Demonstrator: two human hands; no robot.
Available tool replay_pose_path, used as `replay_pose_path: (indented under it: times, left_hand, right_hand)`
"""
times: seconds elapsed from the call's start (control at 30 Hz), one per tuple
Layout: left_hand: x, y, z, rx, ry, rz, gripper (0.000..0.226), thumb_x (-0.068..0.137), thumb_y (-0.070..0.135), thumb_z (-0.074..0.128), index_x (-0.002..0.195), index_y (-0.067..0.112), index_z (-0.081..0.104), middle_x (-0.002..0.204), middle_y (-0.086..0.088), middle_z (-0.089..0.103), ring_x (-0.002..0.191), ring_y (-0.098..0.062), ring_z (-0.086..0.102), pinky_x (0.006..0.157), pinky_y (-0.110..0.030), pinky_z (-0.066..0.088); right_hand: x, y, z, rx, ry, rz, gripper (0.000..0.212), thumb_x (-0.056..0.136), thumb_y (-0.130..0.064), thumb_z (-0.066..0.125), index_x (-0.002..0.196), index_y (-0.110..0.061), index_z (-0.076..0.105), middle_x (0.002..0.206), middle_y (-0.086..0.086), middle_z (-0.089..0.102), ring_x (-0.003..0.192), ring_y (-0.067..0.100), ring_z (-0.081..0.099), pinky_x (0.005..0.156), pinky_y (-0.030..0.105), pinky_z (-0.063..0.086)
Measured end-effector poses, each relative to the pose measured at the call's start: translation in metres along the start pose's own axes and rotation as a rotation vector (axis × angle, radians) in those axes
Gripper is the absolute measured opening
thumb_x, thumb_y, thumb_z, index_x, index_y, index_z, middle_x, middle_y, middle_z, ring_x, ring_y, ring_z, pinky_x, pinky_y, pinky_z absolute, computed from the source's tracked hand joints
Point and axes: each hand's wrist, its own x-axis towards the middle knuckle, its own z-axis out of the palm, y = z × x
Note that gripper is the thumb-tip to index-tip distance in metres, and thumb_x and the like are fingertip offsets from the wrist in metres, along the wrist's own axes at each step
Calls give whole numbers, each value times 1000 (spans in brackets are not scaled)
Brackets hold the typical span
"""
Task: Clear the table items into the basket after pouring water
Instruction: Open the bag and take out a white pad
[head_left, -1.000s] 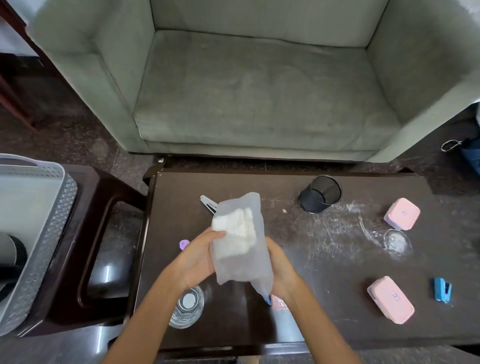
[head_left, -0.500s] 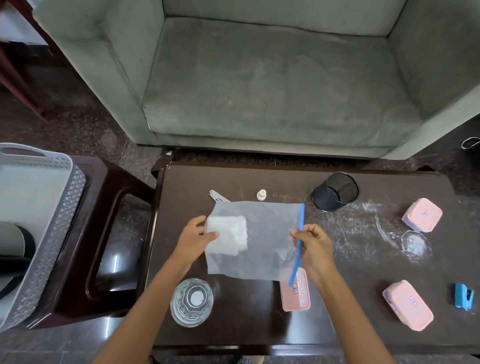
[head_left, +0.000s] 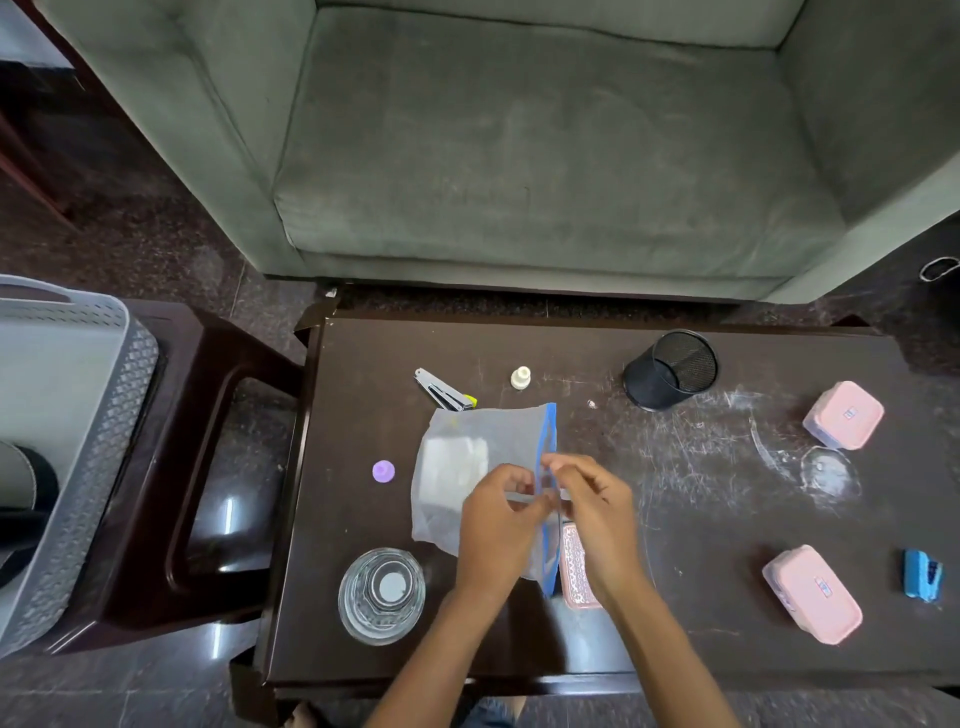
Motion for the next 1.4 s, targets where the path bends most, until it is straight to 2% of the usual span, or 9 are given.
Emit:
replay_pose_path:
  times: [0.07,0.17,0.37,0.53,0.73,0.93,1.07,1.3,1.4]
  left_hand:
    - [4,0,-7,-8,59,-28,23,80,12,69,66,27,58,67,11,61,62,9,57,68,-20,48]
    - [5,0,-24,-41,184,-65,24,81,8,65,66,25,58,67,9,62,64,-4,62,72,-35,51]
    - [-3,6,-49,18,354,28,22,82,9,64,70,26,57,69,12,61,55,9,56,54,-6,42]
    - [-8,3,-47,13,319,19,17,83,14,65,70,24,59,66,10,62,55,3,57,51,-6,40]
    - [-8,1,-47,-26,266,63,18,84,12,63,73,25,57,108,8,61,103,-11,57,87,-25,40]
    - [-3,3,-49,-129,138,3,17,88,12,58,74,22,54,124,7,54,113,-8,51,91,-23,33]
    - [-2,5,-51,-103,79,12,20,90,13,55,75,25,51,121,12,48,115,-4,45,90,-20,28]
    - [4,4,-52,-90,34,8,17,92,17,53,77,23,50,103,27,47,101,8,47,85,-17,29]
    - [7,4,-53,-91,63,1,17,92,15,53,76,22,49,93,27,46,92,13,47,74,-4,33]
  right_hand:
    - [0,7,-1,-101,29,-64,28,82,6,58,83,-18,72,92,7,66,80,13,63,75,29,54]
    - [5,15,-4,-362,115,-216,34,76,14,59,78,-19,69,85,-4,61,73,-1,58,68,12,46]
    - [9,12,-14,-832,87,-365,21,77,1,66,95,-9,71,94,3,52,77,17,51,64,34,50]
    - [-24,-23,4,-876,73,-740,9,75,-5,58,70,-4,66,73,5,59,67,20,54,56,29,44]
    - [6,-21,52,-1068,-446,-185,21,79,4,42,60,-2,49,57,8,47,58,25,45,52,27,30]
    - [40,13,76,-840,-253,221,38,87,-5,38,54,-18,26,55,-3,31,49,10,29,48,20,26]
    - [40,16,81,-915,-231,173,39,90,-7,38,55,-16,23,58,-1,29,64,17,35,68,29,31]
    - [21,-13,69,-1140,-216,-129,34,79,0,45,50,-12,32,56,-1,36,48,12,31,45,25,23]
    - [0,-22,52,-1186,-126,-415,12,82,-11,55,71,-7,57,85,3,52,71,24,51,53,27,33]
